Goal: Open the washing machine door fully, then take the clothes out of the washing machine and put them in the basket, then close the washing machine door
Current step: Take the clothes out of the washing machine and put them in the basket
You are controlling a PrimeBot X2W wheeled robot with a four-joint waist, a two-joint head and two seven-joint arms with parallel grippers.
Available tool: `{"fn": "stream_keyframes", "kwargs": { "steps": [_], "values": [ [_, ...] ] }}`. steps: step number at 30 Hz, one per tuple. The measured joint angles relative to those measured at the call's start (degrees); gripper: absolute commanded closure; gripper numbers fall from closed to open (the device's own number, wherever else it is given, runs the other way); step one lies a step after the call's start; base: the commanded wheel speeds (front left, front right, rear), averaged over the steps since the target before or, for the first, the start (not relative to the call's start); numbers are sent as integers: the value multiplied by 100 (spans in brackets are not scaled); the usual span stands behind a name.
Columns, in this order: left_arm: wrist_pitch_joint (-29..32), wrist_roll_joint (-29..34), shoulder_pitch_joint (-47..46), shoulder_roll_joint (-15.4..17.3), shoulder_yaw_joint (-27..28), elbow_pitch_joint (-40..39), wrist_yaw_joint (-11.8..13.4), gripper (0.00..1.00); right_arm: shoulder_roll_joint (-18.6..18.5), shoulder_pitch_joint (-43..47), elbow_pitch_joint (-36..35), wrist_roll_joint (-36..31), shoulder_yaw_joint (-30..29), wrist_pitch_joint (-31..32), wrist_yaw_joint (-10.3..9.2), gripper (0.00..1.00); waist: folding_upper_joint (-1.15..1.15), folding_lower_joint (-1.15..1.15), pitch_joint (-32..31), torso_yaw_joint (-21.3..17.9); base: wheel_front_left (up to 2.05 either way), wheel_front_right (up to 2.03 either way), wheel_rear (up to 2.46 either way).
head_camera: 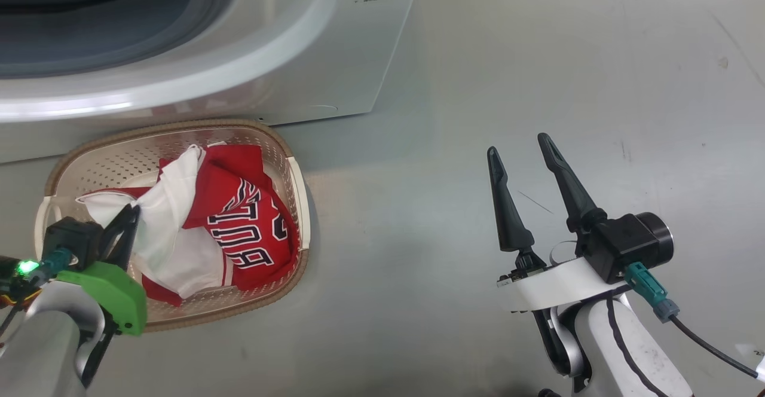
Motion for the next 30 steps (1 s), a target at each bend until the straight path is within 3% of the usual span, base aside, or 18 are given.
{"fn": "stream_keyframes", "kwargs": {
  "steps": [14,30],
  "values": [
    [186,-302,-705,41,196,1227,-8,100,0,-58,-174,-392,-3,0,-87,0,0,0,569,-63,0,0,0],
    [205,-368,-1023,-121,120,2281,-16,100,0,-144,-282,-679,-41,0,-100,0,0,0,1004,166,0,0,0]
  ]
}}
